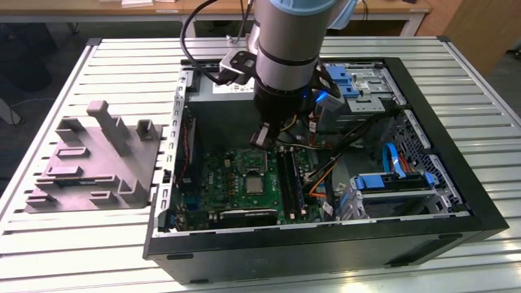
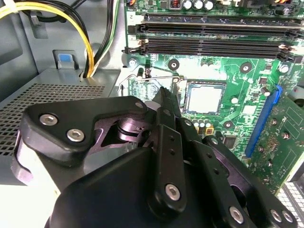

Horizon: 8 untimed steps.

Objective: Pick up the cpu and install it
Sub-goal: 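Close the cpu cover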

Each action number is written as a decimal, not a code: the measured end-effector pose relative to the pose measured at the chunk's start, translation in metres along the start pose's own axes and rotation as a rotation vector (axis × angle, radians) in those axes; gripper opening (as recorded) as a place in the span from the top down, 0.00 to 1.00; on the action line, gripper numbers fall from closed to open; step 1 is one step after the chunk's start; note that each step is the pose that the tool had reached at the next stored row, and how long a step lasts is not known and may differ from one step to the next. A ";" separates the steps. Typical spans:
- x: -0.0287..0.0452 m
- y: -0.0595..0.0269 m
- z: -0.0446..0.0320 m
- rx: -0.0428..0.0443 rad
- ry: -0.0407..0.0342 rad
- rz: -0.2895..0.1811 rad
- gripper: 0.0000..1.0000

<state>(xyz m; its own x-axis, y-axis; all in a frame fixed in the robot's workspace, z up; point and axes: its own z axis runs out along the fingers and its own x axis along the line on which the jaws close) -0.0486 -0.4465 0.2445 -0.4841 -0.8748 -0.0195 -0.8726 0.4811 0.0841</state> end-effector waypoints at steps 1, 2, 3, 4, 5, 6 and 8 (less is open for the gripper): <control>0.0007 -0.0004 0.0000 0.0000 0.0000 -0.001 0.89; 0.0014 -0.0007 -0.0001 0.0000 0.0000 -0.001 0.89; 0.0021 -0.0011 -0.0001 -0.0001 0.0001 -0.001 0.89; 0.0027 -0.0014 -0.0002 -0.0001 0.0002 -0.002 0.89; 0.0034 -0.0018 -0.0002 -0.0001 0.0002 -0.002 0.89; 0.0039 -0.0021 -0.0002 -0.0001 0.0002 -0.003 0.89; 0.0052 -0.0028 -0.0004 -0.0001 0.0004 -0.004 0.89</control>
<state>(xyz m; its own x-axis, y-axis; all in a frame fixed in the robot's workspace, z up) -0.0487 -0.4525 0.2445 -0.4805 -0.8768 -0.0194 -0.8746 0.4774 0.0841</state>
